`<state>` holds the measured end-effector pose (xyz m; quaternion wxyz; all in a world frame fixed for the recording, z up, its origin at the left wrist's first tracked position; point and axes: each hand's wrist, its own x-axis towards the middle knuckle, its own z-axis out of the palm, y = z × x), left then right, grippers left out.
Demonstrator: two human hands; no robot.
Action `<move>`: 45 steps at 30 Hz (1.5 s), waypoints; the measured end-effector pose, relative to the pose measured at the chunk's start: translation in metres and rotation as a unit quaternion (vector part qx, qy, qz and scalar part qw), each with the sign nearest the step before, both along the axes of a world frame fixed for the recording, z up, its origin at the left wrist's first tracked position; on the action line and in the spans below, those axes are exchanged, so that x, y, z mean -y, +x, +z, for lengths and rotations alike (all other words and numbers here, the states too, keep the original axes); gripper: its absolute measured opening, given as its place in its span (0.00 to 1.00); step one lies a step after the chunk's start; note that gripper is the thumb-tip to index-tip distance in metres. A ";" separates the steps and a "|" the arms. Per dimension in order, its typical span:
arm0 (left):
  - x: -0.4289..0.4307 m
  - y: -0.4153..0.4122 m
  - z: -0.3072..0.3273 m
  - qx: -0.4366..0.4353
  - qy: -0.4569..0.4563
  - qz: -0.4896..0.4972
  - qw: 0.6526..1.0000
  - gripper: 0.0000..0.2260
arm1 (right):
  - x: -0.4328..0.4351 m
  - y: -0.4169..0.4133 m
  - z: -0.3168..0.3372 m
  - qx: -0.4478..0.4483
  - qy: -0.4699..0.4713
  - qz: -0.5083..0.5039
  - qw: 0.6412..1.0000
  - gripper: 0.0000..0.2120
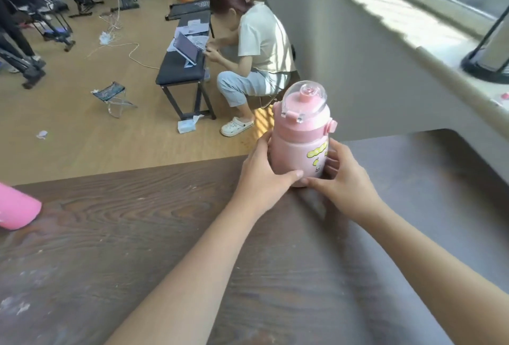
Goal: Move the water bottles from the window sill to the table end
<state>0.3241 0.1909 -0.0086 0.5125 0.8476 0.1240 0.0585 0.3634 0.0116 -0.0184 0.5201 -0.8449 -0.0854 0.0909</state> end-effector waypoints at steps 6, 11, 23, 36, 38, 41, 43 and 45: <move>-0.004 0.003 -0.007 0.016 -0.079 0.009 0.997 0.50 | -0.001 0.009 -0.006 0.029 0.021 0.017 0.999 0.44; -0.030 -0.020 -0.004 0.037 -0.091 0.026 0.995 0.49 | -0.028 -0.004 -0.004 0.031 0.022 0.033 0.999 0.41; -0.208 -0.140 0.015 0.037 -0.097 0.185 0.977 0.40 | -0.234 -0.073 0.002 0.022 0.065 0.192 0.979 0.42; -0.308 -0.188 -0.011 0.045 -0.127 0.268 0.954 0.44 | -0.344 -0.105 0.000 -0.001 0.037 0.255 0.966 0.37; -0.309 -0.188 -0.015 0.052 -0.139 0.268 0.952 0.43 | -0.344 -0.104 0.000 0.004 0.035 0.256 0.966 0.36; -0.309 -0.189 -0.020 0.060 -0.148 0.262 0.952 0.44 | -0.343 -0.105 -0.001 0.006 0.034 0.259 0.965 0.37; -0.312 -0.188 -0.021 0.059 -0.151 0.255 0.953 0.44 | -0.344 -0.104 -0.001 0.005 0.035 0.257 0.966 0.38; -0.310 -0.189 -0.020 0.065 -0.163 0.243 0.954 0.47 | -0.343 -0.105 0.004 0.002 0.028 0.267 0.963 0.40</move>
